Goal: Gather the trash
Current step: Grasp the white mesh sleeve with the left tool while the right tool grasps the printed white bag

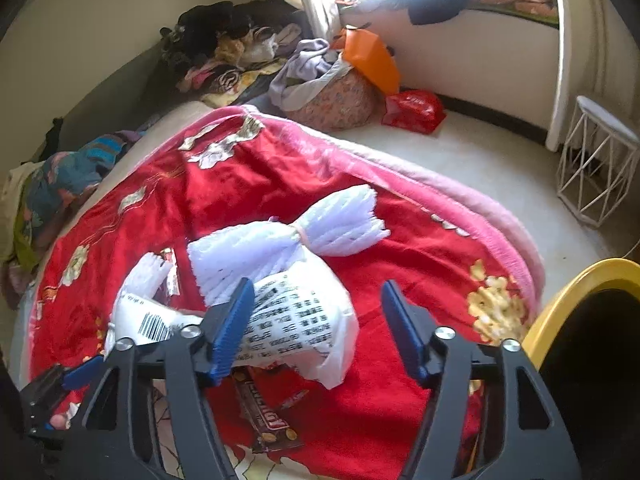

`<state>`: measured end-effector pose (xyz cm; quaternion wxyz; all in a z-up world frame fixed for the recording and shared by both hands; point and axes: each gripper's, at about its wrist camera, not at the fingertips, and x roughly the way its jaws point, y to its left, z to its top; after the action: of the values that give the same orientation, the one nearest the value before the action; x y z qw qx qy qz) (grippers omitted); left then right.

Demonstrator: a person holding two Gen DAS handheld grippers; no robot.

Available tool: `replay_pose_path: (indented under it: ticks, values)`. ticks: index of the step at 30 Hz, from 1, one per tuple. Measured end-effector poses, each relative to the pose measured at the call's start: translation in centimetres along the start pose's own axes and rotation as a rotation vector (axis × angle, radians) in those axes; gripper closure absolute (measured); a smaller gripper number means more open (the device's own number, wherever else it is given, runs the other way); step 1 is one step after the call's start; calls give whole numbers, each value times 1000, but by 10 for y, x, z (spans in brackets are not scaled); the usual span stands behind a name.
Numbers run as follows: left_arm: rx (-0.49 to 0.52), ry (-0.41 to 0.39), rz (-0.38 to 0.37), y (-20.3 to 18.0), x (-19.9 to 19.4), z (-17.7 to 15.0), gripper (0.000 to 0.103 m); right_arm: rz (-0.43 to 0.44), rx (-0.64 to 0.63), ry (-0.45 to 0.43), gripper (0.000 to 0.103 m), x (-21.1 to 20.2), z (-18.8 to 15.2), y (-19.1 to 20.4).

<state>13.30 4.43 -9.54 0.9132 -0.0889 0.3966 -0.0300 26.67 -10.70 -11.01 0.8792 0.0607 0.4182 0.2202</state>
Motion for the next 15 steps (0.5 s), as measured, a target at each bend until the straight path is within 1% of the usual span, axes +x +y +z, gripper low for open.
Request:
replay_pose_path:
  ticks: [1, 2, 4, 5, 6, 7, 10, 15]
  values:
    - [-1, 4, 0, 0, 1, -1, 54, 8, 3, 2, 60, -1, 0, -1]
    - [-1, 6, -1, 1, 1, -1, 56, 10, 2, 3, 62, -2, 0, 0]
    - [0, 7, 1, 1, 1, -1, 62, 22, -14, 1, 81, -6, -2, 2]
    - [-3, 8, -2, 1, 1, -1, 64, 20, -22, -3, 83, -8, -2, 3]
    - [-5, 9, -4, 1, 1, -1, 69, 19, -32, -5, 89, -9, -3, 4]
    - [-7, 11, -6, 1, 1, -1, 73, 17, -45, -9, 92, -12, -4, 7]
    - [-9, 13, -8, 2, 2, -2, 81, 26, -64, -19, 98, -19, -9, 12]
    - [-21, -10, -22, 5, -5, 0, 94, 25, -45, -41, 98, -28, -8, 5]
